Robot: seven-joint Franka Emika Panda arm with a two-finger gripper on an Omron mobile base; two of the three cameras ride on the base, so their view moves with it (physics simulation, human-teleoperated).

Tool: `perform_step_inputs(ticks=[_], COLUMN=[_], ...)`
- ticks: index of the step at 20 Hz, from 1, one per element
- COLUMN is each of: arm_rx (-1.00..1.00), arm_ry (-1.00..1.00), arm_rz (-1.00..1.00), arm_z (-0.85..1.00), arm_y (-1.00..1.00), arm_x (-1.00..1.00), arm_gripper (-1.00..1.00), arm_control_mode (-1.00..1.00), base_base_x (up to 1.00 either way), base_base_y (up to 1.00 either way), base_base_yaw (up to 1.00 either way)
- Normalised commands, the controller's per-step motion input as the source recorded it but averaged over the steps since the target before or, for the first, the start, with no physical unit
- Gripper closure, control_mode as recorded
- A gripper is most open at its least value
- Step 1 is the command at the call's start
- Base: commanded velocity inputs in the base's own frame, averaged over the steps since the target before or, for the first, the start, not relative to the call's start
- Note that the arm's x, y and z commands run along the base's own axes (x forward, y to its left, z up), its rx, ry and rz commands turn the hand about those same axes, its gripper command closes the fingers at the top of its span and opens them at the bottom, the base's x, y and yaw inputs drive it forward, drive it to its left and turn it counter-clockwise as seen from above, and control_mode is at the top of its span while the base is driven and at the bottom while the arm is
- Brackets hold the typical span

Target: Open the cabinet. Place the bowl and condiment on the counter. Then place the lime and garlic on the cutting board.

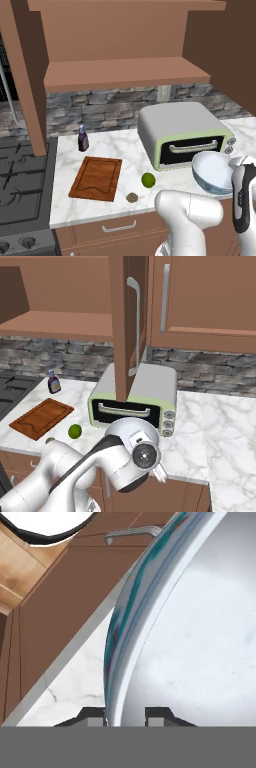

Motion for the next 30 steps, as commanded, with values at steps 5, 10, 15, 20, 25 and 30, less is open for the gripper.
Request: perform_step_inputs(ticks=[5, 10, 15, 20, 25, 30], arm_rx=[0.00, 0.00, 0.02, 0.01, 0.00, -0.01], arm_ry=[0.02, 0.03, 0.04, 0.00, -0.02, -0.11], arm_rz=[0.00, 0.00, 0.00, 0.00, 0.00, 0.00], arm_z=[-0.21, -0.17, 0.11, 0.76, 0.66, 0.09], arm_y=[0.02, 0.00, 0.00, 0.00, 0.11, 0.41], arm_x=[0.22, 0.04, -0.04, -0.19, -0.71, -1.00], arm_gripper=[1.00, -1.00, -1.00, -1.00, -1.00, -1.00], arm_control_mode=[-1.00, -1.00, -1.00, -1.00, -1.00, -1.00], base_base_x=[0.00, 0.00, 0.00, 0.00, 0.00, 0.00], base_base_y=[0.00, 0.00, 0.00, 0.00, 0.00, 0.00], base_base_yaw=[0.00, 0.00, 0.00, 0.00, 0.00, 0.00])
